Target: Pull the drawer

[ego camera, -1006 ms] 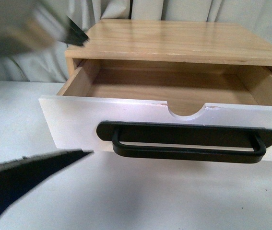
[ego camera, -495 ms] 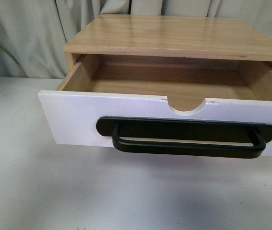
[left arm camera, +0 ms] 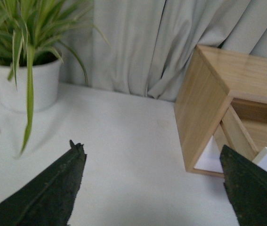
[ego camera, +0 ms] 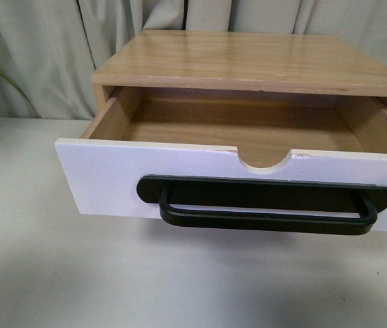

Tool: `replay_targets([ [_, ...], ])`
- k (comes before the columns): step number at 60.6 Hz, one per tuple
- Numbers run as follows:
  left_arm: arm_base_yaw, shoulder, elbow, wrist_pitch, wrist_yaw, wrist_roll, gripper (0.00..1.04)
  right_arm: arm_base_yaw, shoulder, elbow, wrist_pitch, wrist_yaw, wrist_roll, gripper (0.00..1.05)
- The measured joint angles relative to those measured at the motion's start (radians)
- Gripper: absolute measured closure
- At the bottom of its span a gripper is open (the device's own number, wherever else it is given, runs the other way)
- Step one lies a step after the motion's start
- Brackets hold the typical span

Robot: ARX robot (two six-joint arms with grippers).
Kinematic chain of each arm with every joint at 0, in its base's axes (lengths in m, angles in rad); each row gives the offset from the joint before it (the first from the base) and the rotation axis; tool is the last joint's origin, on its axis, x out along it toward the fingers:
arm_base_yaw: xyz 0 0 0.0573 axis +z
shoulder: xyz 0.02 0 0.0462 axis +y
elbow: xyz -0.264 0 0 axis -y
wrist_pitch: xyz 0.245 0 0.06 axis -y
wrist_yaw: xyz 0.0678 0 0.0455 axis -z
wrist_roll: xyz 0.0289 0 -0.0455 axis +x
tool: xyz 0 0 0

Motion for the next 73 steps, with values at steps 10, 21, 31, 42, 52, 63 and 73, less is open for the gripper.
replay_targets([
  [10, -0.069, -0.061, -0.032, 0.000, -0.060, 0.068, 0.54, 0.127, -0.055, -0.025, -0.012, 0.113, 0.022, 0.60],
  [21, -0.204, -0.121, -0.047, -0.043, -0.185, 0.081, 0.87, 0.129, -0.186, -0.047, -0.150, 0.118, 0.026, 0.94],
  [31, -0.207, -0.282, -0.077, -0.169, -0.193, 0.086, 1.01, 0.131, -0.257, -0.070, -0.169, 0.122, 0.029, 1.04],
  [42, -0.207, -0.291, -0.084, -0.173, -0.195, 0.086, 1.01, 0.131, -0.257, -0.070, -0.169, 0.121, 0.029, 1.04],
  [52, -0.207, -0.291, -0.084, -0.173, -0.195, 0.087, 1.01, 0.131, -0.258, -0.070, -0.169, 0.122, 0.029, 1.04],
  [63, -0.207, -0.291, -0.084, -0.173, -0.195, 0.088, 0.78, 0.131, -0.258, -0.070, -0.169, 0.122, 0.029, 0.78],
  [73, -0.207, -0.291, -0.084, -0.173, -0.195, 0.088, 0.37, 0.131, -0.258, -0.070, -0.169, 0.122, 0.029, 0.39],
])
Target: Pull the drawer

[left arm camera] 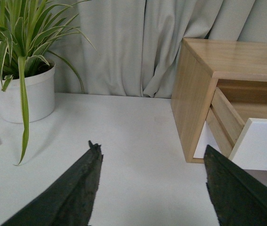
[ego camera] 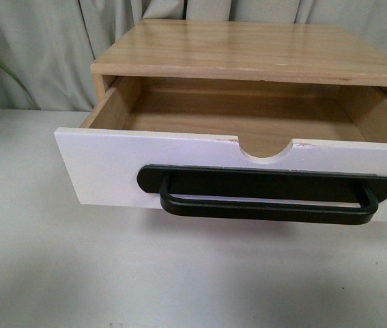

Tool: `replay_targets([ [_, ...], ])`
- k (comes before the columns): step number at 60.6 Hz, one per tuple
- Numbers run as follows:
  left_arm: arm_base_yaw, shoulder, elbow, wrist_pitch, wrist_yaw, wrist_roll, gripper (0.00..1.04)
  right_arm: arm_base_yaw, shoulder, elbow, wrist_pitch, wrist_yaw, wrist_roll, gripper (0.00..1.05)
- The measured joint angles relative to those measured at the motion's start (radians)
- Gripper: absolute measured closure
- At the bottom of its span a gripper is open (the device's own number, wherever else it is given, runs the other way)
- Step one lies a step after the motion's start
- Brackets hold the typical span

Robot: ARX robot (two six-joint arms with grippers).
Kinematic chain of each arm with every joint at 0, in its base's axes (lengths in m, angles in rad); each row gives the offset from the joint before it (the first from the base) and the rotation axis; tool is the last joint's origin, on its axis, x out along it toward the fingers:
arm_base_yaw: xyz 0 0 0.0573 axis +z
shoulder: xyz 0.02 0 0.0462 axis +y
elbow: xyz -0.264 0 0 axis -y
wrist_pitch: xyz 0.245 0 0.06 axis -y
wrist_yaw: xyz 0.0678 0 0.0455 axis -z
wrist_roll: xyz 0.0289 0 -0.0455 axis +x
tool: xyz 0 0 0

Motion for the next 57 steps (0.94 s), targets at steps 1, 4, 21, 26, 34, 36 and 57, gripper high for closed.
replay_targets([
  [1, 0.000, 0.000, 0.000, 0.000, 0.000, 0.000, 0.33, 0.000, 0.000, 0.000, 0.000, 0.000, 0.000, 0.33],
  [4, 0.000, 0.000, 0.000, 0.000, 0.000, 0.000, 0.22, 0.000, 0.000, 0.000, 0.000, 0.000, 0.000, 0.23],
  [21, 0.000, 0.000, 0.000, 0.000, 0.000, 0.001, 0.06, 0.000, 0.000, 0.000, 0.000, 0.000, 0.002, 0.09],
  [26, 0.000, 0.000, 0.000, 0.000, 0.000, 0.001, 0.06, 0.000, 0.000, 0.000, 0.000, 0.000, 0.002, 0.09],
  [34, 0.000, 0.000, 0.000, 0.000, 0.000, 0.001, 0.06, 0.000, 0.000, 0.000, 0.000, 0.000, 0.001, 0.09],
  [36, 0.000, 0.000, 0.000, 0.000, 0.000, 0.001, 0.06, 0.000, 0.000, 0.000, 0.000, 0.000, 0.002, 0.09],
  [57, 0.000, 0.000, 0.000, 0.000, 0.000, 0.001, 0.06, 0.000, 0.000, 0.000, 0.000, 0.000, 0.001, 0.09],
])
